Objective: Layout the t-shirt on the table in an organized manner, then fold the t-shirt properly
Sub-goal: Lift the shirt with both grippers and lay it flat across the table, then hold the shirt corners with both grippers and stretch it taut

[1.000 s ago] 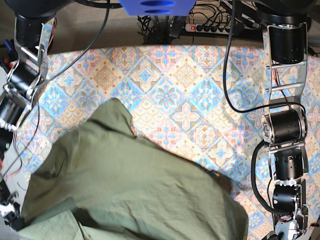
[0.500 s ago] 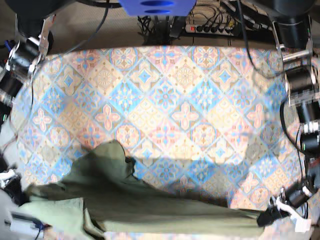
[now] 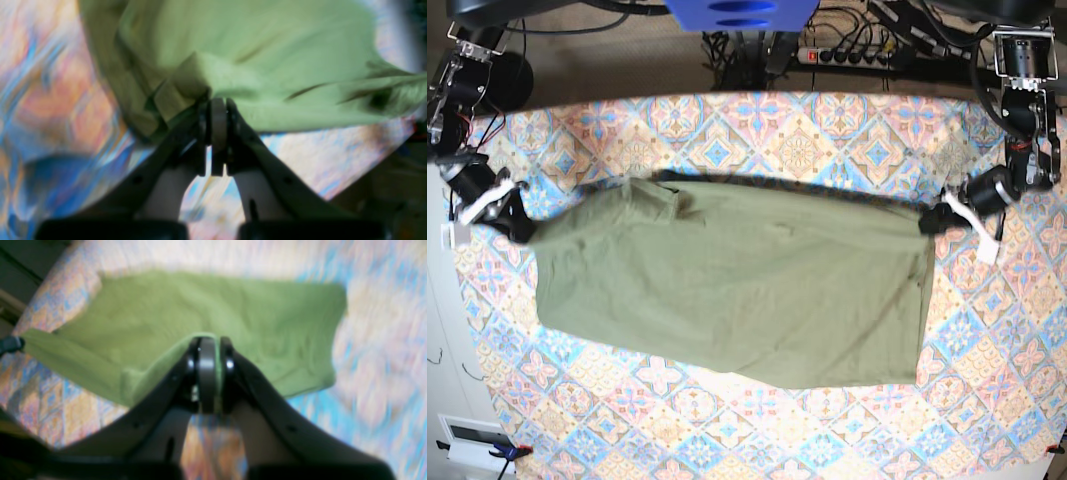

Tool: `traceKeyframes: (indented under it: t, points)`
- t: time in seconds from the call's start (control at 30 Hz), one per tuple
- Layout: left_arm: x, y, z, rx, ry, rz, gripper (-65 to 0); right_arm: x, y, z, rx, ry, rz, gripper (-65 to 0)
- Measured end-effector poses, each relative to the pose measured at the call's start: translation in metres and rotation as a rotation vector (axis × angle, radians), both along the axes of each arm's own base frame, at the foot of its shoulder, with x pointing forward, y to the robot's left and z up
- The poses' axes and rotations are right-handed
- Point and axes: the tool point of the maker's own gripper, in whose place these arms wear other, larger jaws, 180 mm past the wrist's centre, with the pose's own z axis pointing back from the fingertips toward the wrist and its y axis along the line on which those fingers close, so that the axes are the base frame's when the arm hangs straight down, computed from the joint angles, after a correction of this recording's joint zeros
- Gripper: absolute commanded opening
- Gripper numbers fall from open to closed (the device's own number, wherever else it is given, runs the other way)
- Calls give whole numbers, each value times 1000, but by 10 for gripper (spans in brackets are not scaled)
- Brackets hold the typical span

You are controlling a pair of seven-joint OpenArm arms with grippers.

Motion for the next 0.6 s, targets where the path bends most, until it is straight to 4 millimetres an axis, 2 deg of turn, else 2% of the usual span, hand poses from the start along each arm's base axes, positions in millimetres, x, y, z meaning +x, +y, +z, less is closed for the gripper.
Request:
traceKeyframes:
  t: [0.17,0.2,0.3,0.33,0.47,0.53,0.6]
  points:
    - [-34,9,-40,146,103,-21,-650,-24,-3,-23,4,84,-8,-639]
    - [-40,8,-45,156,118,-32,-623,-28,-4,-27,4,100,-12,-639]
    - [-65,16,-61,212,184,-51,-486,-38,-6,-36,4,135,-18,-639]
    - [-70,17,-63,218,191,-49,-434,-40,-6,-37,4,142,-19,-639]
    - [-77,27,-62,253,210,-76,-309,-39,-11,-33,-1,128,-31,-639]
    - [-76,39,-59,287,216,-66,-294,-38,-11,-33,-1,128,-31,-639]
    - [-75,44,-55,274,213,-41,-301,-39,-10,-34,0,130,-30,-639]
